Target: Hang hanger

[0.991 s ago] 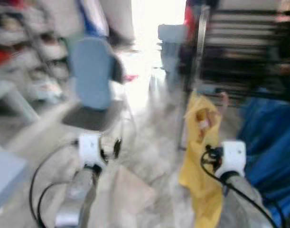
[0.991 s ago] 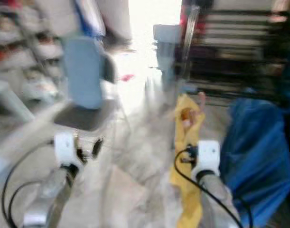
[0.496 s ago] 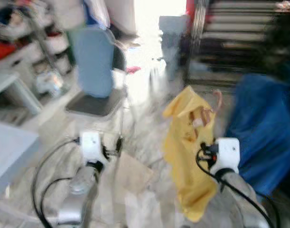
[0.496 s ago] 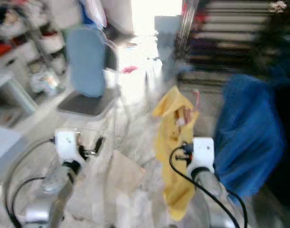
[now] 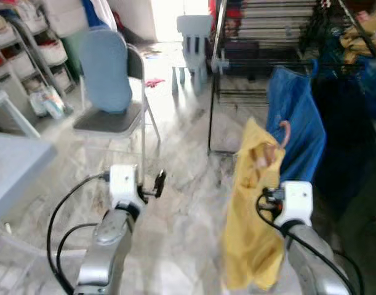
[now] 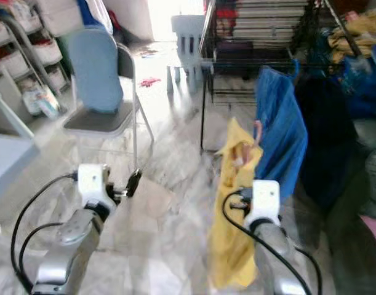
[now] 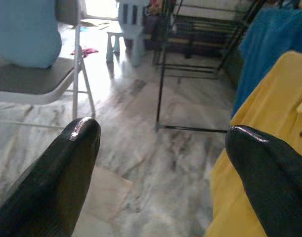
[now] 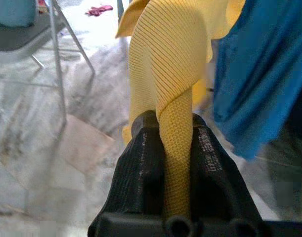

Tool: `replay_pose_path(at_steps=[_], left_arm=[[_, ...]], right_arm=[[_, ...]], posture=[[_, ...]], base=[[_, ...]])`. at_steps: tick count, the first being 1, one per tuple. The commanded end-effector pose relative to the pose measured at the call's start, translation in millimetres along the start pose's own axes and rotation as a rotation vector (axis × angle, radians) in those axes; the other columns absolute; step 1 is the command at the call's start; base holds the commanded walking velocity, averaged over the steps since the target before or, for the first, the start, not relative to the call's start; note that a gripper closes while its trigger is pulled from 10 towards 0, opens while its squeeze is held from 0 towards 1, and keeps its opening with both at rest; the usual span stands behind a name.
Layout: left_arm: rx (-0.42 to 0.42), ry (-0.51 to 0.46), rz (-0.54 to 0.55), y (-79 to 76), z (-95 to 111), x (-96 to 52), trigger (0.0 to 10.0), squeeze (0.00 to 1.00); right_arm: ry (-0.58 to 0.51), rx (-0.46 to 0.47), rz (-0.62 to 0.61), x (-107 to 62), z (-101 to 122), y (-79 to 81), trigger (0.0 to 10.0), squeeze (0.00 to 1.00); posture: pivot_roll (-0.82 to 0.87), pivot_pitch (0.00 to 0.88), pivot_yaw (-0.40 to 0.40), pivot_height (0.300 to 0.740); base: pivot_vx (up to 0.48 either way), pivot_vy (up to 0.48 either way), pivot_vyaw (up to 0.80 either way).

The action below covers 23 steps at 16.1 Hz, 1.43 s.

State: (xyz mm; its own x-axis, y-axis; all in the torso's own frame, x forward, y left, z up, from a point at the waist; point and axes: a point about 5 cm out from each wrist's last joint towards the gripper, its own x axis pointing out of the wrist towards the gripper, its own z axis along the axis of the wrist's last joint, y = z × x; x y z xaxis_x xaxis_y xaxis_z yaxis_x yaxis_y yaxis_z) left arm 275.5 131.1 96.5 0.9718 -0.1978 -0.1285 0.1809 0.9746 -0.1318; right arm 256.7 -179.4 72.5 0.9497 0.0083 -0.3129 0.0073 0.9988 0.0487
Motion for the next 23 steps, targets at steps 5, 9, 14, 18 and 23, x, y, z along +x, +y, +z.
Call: replay_pose_path(at_steps=[5, 9, 14, 18, 23], left_arm=[[-0.005, 0.0, 0.031, 6.7, 0, -2.0, 10.0, 0.0], [-0.025, -0.031, 0.018, 2.9, 9, 1.5, 10.0, 0.0], [-0.033, -0.02, -0.003, -4.9, 3, 0.9, 10.0, 0.0], [-0.041, -0.023, -0.022, -7.8, 4, 1.8, 10.0, 0.0], [-0.033, -0.025, -0.005, -4.9, 5, 2.9, 10.0, 0.0]], right_arm=[[-0.076, 0.013, 0.049, 0.9, 17, 10.5, 10.0, 0.0], [-0.099, -0.002, 0.082, 4.7, 26, 17.1, 10.0, 0.0], [-0.112, -0.038, 0.125, 1.5, 27, 24.3, 10.0, 0.0], [-0.106, -0.038, 0.141, 2.2, 26, 26.4, 10.0, 0.0], [-0.103, -0.037, 0.155, 3.6, 26, 27.9, 10.0, 0.0]], posture=[[-0.11, 0.0, 0.046, 0.74], [-0.11, 0.0, 0.041, 0.74], [-0.12, 0.0, 0.043, 0.74], [-0.13, 0.0, 0.039, 0.74], [-0.12, 0.0, 0.034, 0.74]], base=[[0.0, 0.0, 0.0], [0.0, 0.0, 0.0], [0.0, 0.0, 0.8], [0.0, 0.0, 0.8], [0.0, -0.289, 0.8]])
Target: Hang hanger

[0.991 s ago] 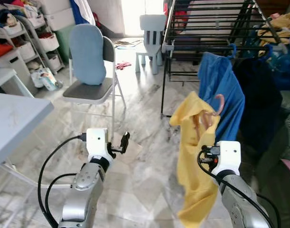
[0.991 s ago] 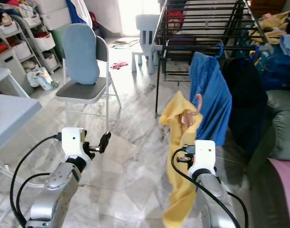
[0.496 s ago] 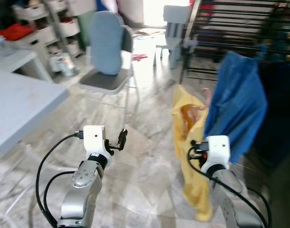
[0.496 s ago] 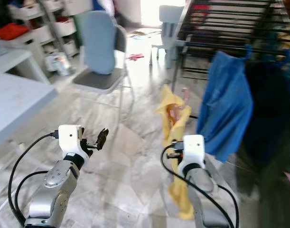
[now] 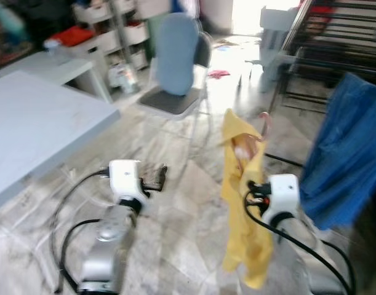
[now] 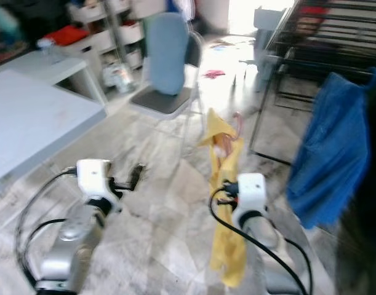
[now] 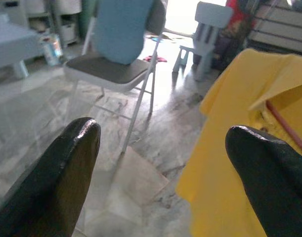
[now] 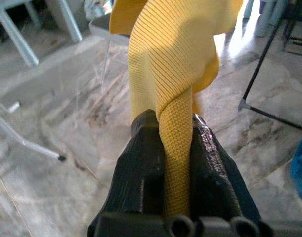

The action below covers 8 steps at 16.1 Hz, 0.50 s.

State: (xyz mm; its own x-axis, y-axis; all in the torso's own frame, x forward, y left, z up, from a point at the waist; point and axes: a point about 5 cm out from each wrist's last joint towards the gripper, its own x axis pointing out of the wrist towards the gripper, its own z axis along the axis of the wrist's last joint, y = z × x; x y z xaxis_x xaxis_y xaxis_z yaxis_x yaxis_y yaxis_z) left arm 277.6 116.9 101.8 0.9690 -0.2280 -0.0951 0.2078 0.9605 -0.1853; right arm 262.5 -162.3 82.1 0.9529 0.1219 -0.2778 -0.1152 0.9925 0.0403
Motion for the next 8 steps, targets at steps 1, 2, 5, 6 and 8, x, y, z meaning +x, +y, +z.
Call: replay_pose_path(at_steps=[1, 2, 5, 6, 8], left_arm=[[0.014, 0.007, 0.03, 9.5, 0.2, -1.6, 10.0, 0.0], [0.013, 0.007, 0.031, 9.7, 0.1, -1.6, 10.0, 0.0], [0.01, 0.008, 0.032, 9.2, -0.1, -1.3, 10.0, 0.0], [0.013, 0.009, 0.032, 9.0, -0.1, -0.8, 10.0, 0.0], [0.01, 0.002, 0.041, 9.9, 0.5, -0.6, 10.0, 0.0]], right_arm=[[-0.07, 0.006, 0.042, 2.9, 15.5, 10.1, 10.0, 0.0], [-0.067, 0.005, 0.043, 3.0, 15.1, 10.2, 10.0, 0.0], [-0.062, 0.002, 0.044, 2.4, 13.8, 8.8, 10.0, 0.0], [-0.06, 0.002, 0.046, 2.3, 13.4, 8.9, 10.0, 0.0], [-0.056, -0.001, 0.061, 2.2, 12.7, 11.0, 10.0, 0.0]], posture=[[-0.12, 0.0, 0.034, 0.74], [-0.12, 0.0, 0.035, 0.74], [-0.12, 0.0, 0.036, 0.74], [-0.12, 0.0, 0.037, 0.74], [-0.12, 0.0, 0.039, 0.74]], base=[[0.0, -0.326, 0.8], [0.0, -0.322, 0.8], [0.0, -0.32, 0.8], [0.0, -0.322, 0.8], [0.0, -0.154, 0.8]])
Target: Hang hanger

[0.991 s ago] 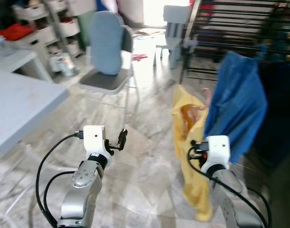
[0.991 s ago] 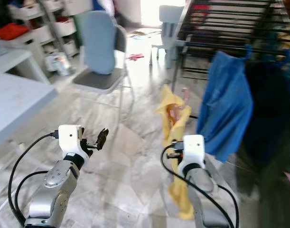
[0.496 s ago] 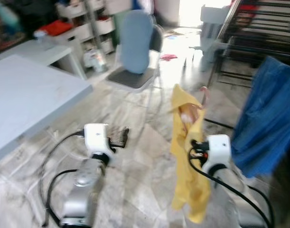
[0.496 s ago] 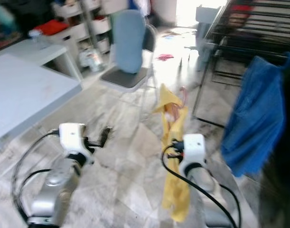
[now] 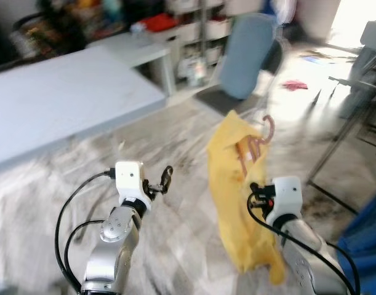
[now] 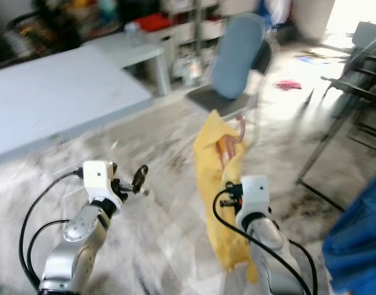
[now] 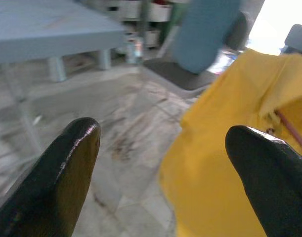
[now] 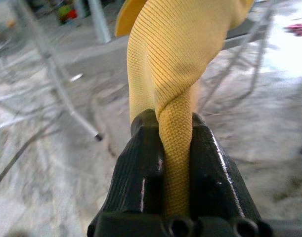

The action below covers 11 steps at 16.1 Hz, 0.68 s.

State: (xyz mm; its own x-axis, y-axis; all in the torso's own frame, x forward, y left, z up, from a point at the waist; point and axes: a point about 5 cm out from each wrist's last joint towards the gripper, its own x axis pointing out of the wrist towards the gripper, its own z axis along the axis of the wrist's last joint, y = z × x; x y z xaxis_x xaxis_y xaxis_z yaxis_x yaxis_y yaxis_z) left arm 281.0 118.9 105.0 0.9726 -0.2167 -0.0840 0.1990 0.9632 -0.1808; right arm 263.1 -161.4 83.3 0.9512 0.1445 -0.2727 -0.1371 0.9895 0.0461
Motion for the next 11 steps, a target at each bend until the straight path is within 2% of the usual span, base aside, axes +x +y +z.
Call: replay_pose_path(at_steps=[1, 7, 11], left_arm=[[0.007, 0.014, 0.038, 8.7, -3, -3.4, 10.0, 0.0], [0.021, 0.025, 0.048, 11.1, -6, -6.3, 10.0, 0.0], [0.022, 0.025, 0.043, 10.0, -6, -5.2, 10.0, 0.0]], right_arm=[[-0.052, -0.01, 0.06, 1.8, 11, 12.6, 10.0, 0.0], [-0.053, -0.04, 0.241, -0.3, 17, 29.8, 10.0, 0.0], [-0.058, -0.059, 0.264, -0.9, 18, 31.7, 10.0, 0.0]], posture=[[-0.12, 0.0, 0.037, 0.74], [-0.12, 0.0, 0.033, 0.74], [-0.12, 0.0, 0.039, 0.74]], base=[[0.0, 0.0, 0.8], [0.0, 0.0, 0.0], [0.0, 0.0, 0.0]])
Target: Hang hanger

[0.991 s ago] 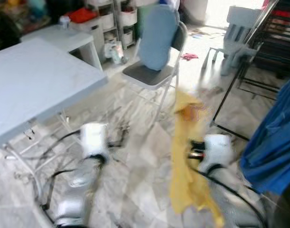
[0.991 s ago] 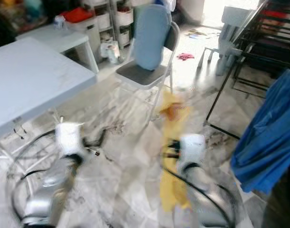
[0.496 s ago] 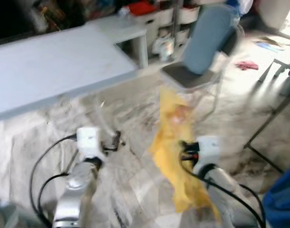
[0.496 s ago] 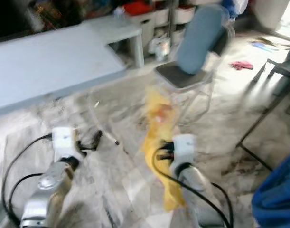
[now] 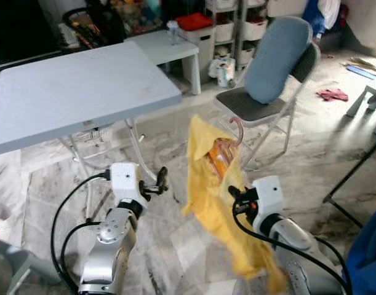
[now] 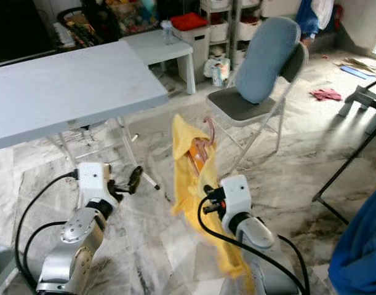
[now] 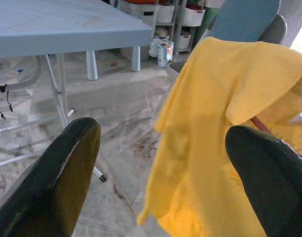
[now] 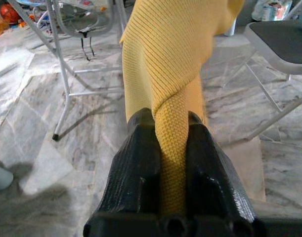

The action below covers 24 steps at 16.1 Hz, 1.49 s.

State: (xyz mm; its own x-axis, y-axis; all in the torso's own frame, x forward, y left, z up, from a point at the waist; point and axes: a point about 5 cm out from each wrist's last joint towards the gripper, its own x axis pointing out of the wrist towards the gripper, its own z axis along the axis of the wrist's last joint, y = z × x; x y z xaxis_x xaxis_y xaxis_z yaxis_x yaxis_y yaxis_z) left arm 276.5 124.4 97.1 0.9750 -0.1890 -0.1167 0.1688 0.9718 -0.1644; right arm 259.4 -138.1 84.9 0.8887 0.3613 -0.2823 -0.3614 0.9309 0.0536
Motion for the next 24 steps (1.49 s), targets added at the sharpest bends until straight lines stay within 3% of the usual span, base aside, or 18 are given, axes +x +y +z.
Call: replay_pose_path(at_steps=[1, 7, 14, 24], left_arm=[[0.009, -0.002, 0.01, 4.2, 1.3, -0.1, 10.0, 0.0], [0.018, 0.001, 0.014, 6.0, 1.3, 0.3, 10.0, 0.0], [-0.013, 0.005, 0.023, 6.4, 2.0, 3.4, 10.0, 0.0], [-0.009, 0.012, 0.02, 5.7, 1.4, 5.5, 10.0, 0.0]], right_arm=[[-0.08, -0.01, 0.041, 0.4, 18.0, 7.9, 10.0, 0.0], [-0.097, -0.011, 0.068, -0.5, 21.3, 12.0, 10.0, 0.0], [-0.107, 0.005, 0.063, 2.9, 24.5, 11.5, 10.0, 0.0], [-0.109, 0.007, 0.062, 3.2, 24.8, 11.5, 10.0, 0.0]], posture=[[-0.12, 0.0, 0.04, 0.74], [-0.12, 0.0, 0.042, 0.74], [-0.12, 0.0, 0.046, 0.74], [-0.12, 0.0, 0.045, 0.74]], base=[[0.0, 0.0, 0.0], [0.0, 0.0, 0.62], [0.0, 0.0, 0.0], [0.0, 0.379, 0.0]])
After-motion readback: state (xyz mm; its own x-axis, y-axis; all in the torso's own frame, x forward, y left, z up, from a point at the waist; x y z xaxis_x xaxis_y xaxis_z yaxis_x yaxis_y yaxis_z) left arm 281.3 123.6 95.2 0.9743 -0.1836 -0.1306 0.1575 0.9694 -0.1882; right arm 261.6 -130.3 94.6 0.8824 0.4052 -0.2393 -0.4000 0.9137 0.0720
